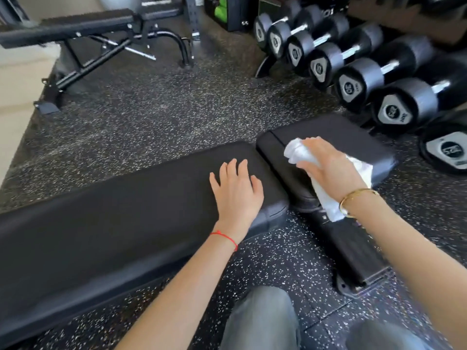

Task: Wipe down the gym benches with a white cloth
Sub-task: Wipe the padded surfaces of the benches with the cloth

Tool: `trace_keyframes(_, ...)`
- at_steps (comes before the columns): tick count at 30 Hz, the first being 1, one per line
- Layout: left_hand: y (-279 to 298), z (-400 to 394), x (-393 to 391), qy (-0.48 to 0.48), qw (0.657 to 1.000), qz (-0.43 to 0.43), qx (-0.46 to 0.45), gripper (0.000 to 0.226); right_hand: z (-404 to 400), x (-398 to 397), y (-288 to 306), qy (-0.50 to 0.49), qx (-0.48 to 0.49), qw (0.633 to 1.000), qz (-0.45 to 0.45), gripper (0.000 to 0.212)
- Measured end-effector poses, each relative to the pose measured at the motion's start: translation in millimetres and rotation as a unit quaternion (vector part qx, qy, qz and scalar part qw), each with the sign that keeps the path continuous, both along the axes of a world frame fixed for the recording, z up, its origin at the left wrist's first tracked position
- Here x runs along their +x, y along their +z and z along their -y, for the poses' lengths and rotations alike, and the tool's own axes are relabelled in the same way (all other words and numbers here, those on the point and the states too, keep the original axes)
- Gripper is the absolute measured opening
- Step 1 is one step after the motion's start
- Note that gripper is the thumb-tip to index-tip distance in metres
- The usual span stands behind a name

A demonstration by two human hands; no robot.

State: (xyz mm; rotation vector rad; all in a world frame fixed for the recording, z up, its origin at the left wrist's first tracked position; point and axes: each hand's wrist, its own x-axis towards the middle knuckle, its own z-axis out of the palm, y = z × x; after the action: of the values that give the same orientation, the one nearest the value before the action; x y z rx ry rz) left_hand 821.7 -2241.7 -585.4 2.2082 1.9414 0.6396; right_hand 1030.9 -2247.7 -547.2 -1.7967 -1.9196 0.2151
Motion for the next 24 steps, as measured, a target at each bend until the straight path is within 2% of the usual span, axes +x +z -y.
trace_keyframes(2, -6.7, -6.5, 25.3, 0.017, 1.0, -0.006, -0.021, 0.05, -9.8, 14.6, -22.1, 0.004, -0.061, 0.998, 0.009, 0.041)
trace_keyframes(5, -16.3, -10.3, 43.0, 0.07, 0.997, -0.029, -0.014, 0.051, -21.2, 24.2, -41.6, 0.041, -0.028, 0.997, 0.055, 0.05)
trace_keyframes(9, -19.4, -13.7, 50.1, 0.108, 0.993, -0.053, -0.002, 0.051, -66.0, 41.2, -35.3, 0.099, -0.057, 0.992, 0.049, 0.051)
trace_keyframes(13, -17.6, -14.9, 50.4, 0.12, 0.991, -0.064, -0.001, 0.048, -108.7, 24.9, -25.7, 0.159, -0.088, 0.978, 0.103, 0.055)
trace_keyframes(16, -15.3, -14.7, 50.5, 0.127, 0.99, -0.064, -0.001, 0.046, -91.0, 33.6, -28.4, 0.252, -0.079, 0.958, 0.112, 0.058)
trace_keyframes(19, -14.9, -13.0, 50.7, 0.134, 0.989, -0.059, 0.007, 0.045, -65.2, 77.5, -35.0, 0.319, -0.049, 0.939, 0.116, 0.06)
trace_keyframes(22, -14.7, -12.0, 51.4, 0.135, 0.99, -0.05, 0.004, 0.045, -79.9, 116.3, -33.5, 0.276, -0.063, 0.953, 0.109, 0.058)
trace_keyframes(24, -14.3, -12.6, 51.7, 0.137, 0.989, -0.05, 0.006, 0.044, -100.6, 114.8, -32.3, 0.233, -0.074, 0.963, 0.115, 0.055)
